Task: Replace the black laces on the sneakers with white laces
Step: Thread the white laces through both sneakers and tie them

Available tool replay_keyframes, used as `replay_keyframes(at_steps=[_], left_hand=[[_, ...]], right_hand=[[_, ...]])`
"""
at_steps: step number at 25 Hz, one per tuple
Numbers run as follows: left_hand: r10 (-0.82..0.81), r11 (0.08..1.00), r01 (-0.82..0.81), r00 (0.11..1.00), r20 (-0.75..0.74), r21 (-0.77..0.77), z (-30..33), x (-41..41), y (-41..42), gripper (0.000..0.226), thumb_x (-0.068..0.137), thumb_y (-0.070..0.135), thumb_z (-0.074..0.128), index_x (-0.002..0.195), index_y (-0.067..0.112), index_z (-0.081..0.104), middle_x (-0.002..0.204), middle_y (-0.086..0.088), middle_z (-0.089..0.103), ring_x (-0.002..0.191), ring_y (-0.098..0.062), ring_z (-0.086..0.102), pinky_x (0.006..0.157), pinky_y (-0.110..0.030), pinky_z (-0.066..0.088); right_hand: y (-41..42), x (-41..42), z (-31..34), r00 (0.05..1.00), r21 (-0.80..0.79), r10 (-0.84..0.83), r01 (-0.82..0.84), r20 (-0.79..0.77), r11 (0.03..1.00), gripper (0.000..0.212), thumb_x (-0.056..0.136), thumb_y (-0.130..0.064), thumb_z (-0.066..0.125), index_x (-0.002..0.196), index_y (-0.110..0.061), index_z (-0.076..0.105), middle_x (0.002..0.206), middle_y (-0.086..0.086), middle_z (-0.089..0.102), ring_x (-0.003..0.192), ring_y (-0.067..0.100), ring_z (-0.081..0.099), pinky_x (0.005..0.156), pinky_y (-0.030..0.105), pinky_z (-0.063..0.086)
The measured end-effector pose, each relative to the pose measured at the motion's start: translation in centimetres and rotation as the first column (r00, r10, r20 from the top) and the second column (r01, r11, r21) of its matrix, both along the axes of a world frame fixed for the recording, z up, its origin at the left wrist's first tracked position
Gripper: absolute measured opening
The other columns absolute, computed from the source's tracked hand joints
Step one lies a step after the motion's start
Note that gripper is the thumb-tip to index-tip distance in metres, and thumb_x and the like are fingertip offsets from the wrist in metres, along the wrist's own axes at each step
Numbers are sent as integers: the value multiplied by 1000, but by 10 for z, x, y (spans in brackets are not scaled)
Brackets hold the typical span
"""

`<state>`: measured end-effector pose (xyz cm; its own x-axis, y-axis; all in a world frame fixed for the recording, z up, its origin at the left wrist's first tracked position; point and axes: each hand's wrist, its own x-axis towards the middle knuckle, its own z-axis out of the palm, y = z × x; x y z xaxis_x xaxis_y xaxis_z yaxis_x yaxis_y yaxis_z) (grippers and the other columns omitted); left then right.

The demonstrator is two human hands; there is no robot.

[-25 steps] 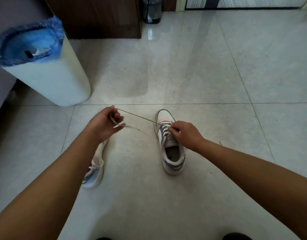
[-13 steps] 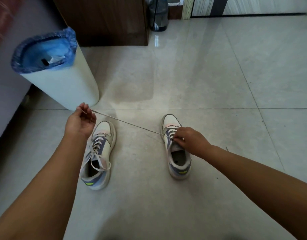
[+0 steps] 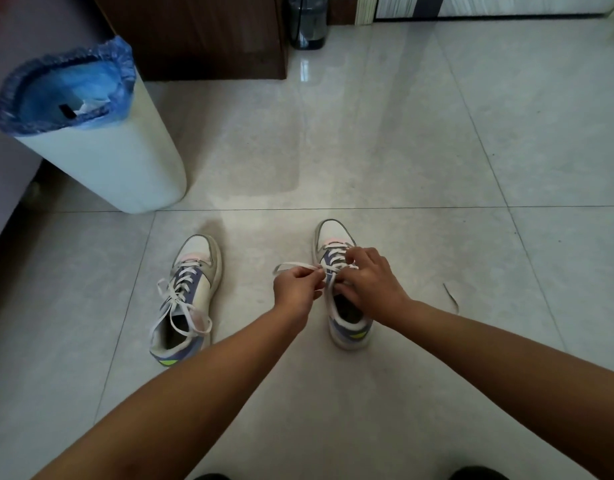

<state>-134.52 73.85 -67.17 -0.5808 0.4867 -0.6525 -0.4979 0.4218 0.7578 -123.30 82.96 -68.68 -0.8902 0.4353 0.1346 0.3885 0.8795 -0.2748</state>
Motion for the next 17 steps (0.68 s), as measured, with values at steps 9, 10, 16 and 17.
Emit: replay_keyframes(at_steps=[9,10,16,17], left_hand=[[-396,918,358,854,-337,-171,-5,-14,-2,12,92,8,56,91,0,65,86,-7,64,67,-12,58,66,-25,47],[-443,897,397,807,-392,-196,-5,-17,-1,11,91,6,57,86,1,65,88,-9,65,70,-15,59,72,-29,49],[-699,710,570,504,-507,-412,-13,-34,1,12,89,8,59,79,13,65,93,-6,68,87,-24,63,82,-39,52],[-718,690,574,465,-518,-441,-12,-35,2,11,89,10,59,81,13,66,94,-4,68,88,-22,63,82,-38,51]], right_hand=[[1,-1,-16,995,-177,-97,89,-34,980,17,64,-19,73,76,-6,69,89,17,61,78,41,57,59,42,49],[1,-1,-17,995,-179,-97,90,-33,980,18,64,-17,75,76,-6,69,90,17,61,78,41,56,60,43,49],[0,-4,-19,994,-213,-110,103,-20,972,19,70,-18,73,82,-4,69,96,19,60,86,42,53,65,45,46],[1,-4,-18,993,-221,-120,116,-8,968,19,72,-17,72,85,-4,70,99,19,60,89,42,52,69,45,46]])
